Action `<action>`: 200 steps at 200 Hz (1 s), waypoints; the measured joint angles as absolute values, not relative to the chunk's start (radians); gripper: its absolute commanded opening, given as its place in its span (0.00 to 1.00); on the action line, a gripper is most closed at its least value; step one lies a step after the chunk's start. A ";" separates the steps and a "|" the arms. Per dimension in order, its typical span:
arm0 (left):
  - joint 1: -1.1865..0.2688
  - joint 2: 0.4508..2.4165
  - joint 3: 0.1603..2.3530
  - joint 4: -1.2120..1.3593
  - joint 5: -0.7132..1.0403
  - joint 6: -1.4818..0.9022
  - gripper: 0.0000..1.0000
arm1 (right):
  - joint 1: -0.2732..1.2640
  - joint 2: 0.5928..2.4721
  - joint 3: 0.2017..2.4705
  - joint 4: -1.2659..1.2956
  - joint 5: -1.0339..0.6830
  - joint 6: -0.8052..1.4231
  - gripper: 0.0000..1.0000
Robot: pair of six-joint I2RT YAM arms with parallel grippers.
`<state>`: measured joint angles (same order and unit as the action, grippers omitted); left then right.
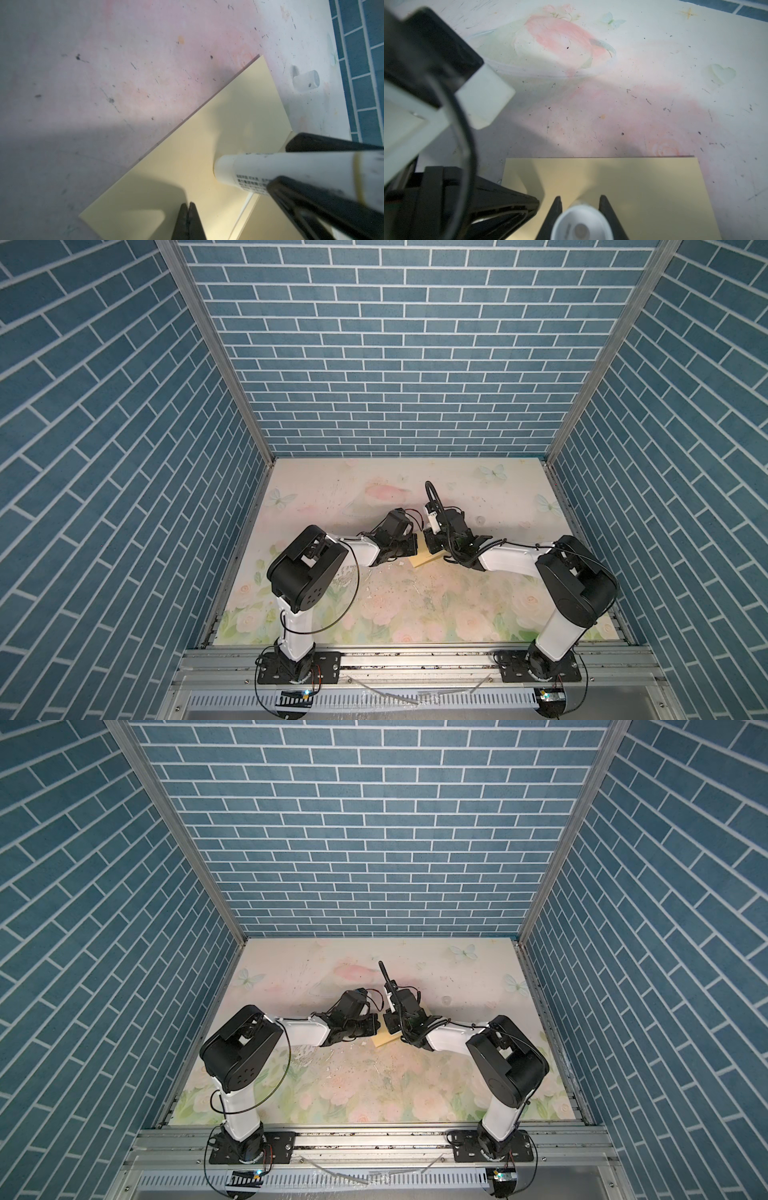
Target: Place the letter into the envelope and seal it
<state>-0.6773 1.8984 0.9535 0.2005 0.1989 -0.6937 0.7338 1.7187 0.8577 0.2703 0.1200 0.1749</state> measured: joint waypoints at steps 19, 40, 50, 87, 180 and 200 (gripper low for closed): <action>-0.678 1.900 0.966 0.175 0.186 -0.692 0.00 | 0.728 1.719 0.857 0.271 0.120 0.175 0.00; -0.680 1.908 0.985 0.153 0.175 -0.691 0.00 | 0.724 1.719 0.857 0.271 0.121 0.175 0.00; -0.681 1.911 0.994 0.144 0.171 -0.689 0.00 | 0.721 1.719 0.857 0.272 0.121 0.175 0.00; -0.689 1.921 1.023 0.109 0.146 -0.680 0.00 | 0.711 1.719 0.854 0.277 0.121 0.175 0.00; -0.698 1.929 1.048 0.073 0.115 -0.665 0.00 | 0.671 1.715 0.846 0.286 0.121 0.175 0.00; -0.699 1.930 1.051 0.069 0.113 -0.662 0.00 | 0.658 1.715 0.846 0.284 0.127 0.174 0.00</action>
